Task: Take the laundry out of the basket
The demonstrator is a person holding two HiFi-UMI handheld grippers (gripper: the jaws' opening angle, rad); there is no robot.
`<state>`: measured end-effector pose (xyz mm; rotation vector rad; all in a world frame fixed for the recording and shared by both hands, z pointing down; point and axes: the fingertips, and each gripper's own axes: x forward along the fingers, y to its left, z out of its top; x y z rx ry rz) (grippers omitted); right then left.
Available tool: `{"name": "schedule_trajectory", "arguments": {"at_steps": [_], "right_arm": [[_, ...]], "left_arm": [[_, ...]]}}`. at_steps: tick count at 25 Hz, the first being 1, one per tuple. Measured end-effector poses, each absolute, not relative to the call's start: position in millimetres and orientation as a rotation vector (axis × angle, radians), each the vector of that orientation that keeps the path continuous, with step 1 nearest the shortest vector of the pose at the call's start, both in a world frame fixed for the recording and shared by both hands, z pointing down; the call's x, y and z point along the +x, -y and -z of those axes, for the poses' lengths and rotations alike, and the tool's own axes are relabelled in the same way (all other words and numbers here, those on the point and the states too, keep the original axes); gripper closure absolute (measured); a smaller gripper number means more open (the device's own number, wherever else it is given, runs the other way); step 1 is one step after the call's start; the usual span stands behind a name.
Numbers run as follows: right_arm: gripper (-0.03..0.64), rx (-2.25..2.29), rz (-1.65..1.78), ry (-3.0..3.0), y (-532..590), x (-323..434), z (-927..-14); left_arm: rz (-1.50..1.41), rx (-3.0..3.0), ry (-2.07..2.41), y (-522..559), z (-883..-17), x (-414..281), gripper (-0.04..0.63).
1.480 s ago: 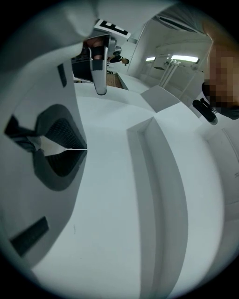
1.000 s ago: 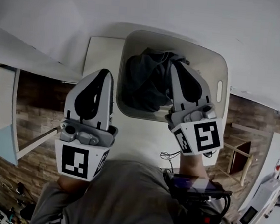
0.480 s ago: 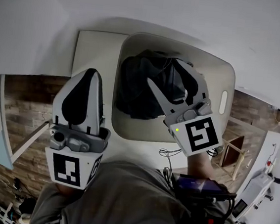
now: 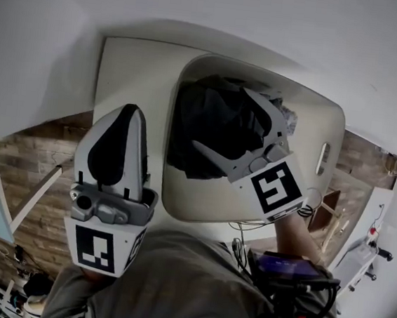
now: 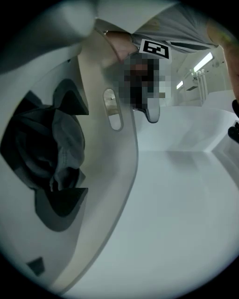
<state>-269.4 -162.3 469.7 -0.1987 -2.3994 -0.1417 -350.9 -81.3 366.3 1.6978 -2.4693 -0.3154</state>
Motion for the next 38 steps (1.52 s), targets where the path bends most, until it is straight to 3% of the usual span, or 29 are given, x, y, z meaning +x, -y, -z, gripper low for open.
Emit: {"name": "schedule_trajectory", "arguments": {"at_steps": [10,12,14,20,25,38], "right_arm": [[0.137,-0.299,0.184,2.173,140.6,-256.3,-521.9],[0.217,-0.265,0.214,2.166,147.8,-256.3,-524.0],[0.380,-0.227,0.244,2.165,156.3,-256.8,-524.5],[0.548,-0.192,0.269,2.175,166.2,-256.8,-523.7],[0.578,-0.176,0.242,2.227,165.4,-260.9,-512.7],[0.583,0.029,0.195,2.483,175.8,-251.7,-449.2]], "left_arm": [[0.340,1.640,2.455,79.5,-387.0,-363.8,0.588],[0.341,1.636,2.453,79.7,-389.2,-363.2,0.588],[0.340,1.633,2.450,79.2,-391.2,-362.9,0.588],[0.334,1.632,2.466,77.0,-387.4,-361.7,0.588],[0.340,1.664,2.483,69.5,-371.5,-356.6,0.588],[0.304,1.782,2.507,49.6,-326.6,-312.8,0.588]]}}
